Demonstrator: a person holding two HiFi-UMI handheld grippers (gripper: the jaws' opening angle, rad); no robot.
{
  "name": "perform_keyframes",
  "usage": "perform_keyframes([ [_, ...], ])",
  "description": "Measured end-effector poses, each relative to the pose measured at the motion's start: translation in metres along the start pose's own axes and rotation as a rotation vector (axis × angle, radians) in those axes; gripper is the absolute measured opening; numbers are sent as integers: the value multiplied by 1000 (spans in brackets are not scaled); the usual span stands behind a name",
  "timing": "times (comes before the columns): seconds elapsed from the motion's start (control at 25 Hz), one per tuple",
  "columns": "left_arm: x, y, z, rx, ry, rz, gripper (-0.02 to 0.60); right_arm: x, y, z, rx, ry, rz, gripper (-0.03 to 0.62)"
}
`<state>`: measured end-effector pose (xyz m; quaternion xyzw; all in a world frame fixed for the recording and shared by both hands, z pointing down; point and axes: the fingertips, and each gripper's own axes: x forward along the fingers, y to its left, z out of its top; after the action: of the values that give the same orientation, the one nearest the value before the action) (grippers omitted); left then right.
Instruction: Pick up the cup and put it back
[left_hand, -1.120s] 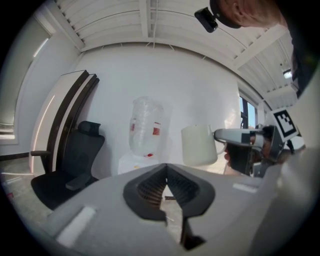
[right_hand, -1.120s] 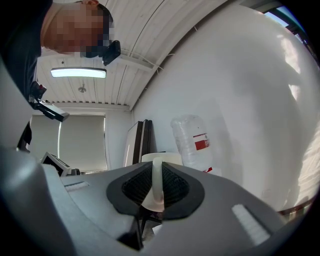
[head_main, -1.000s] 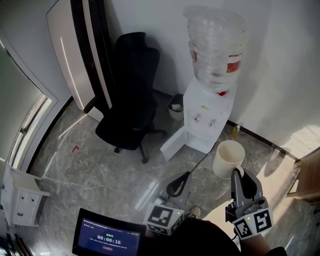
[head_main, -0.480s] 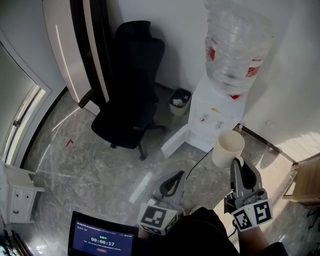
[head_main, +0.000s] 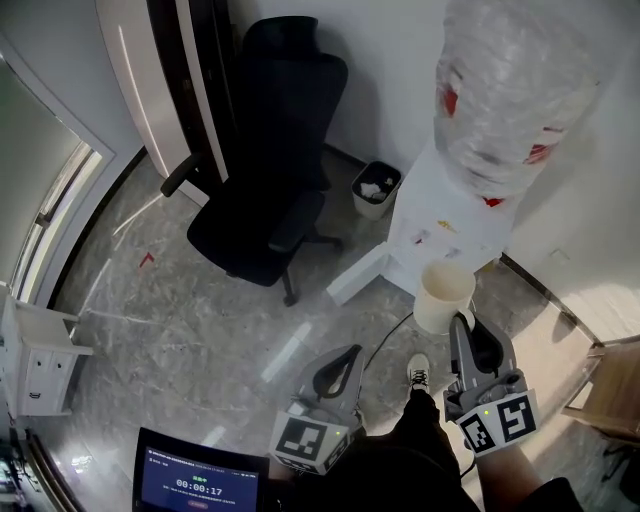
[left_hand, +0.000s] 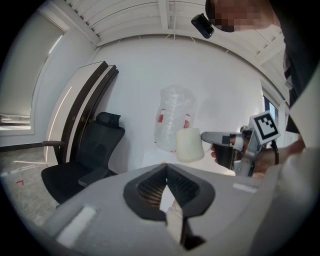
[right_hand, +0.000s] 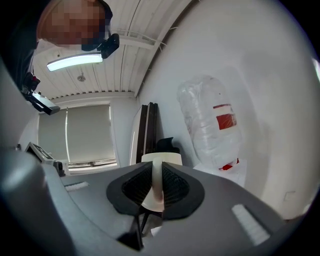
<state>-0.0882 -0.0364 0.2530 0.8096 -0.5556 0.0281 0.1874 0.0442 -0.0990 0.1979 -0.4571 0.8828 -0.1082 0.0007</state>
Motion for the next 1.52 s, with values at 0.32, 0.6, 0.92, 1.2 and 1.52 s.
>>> perform_keyframes([
  [0.32,58,-31,-15,-21,-4,153,5,60,-78,-64,-22,103,227,46],
  [0.6,86,-39,-83,-132,55,239,5,103,-103,-159,-2,232,358,47],
  [0.92,126,-9,-216,-157,116,184,5,131,-104,-316,17,301,363,46],
  [1.2,142,10,-339,-182,153,132,5,142,-138,-468,20,351,255,46],
  [1.52,173,33,-431,-195,152,67,5,186,-224,-611,-26,376,89,46],
])
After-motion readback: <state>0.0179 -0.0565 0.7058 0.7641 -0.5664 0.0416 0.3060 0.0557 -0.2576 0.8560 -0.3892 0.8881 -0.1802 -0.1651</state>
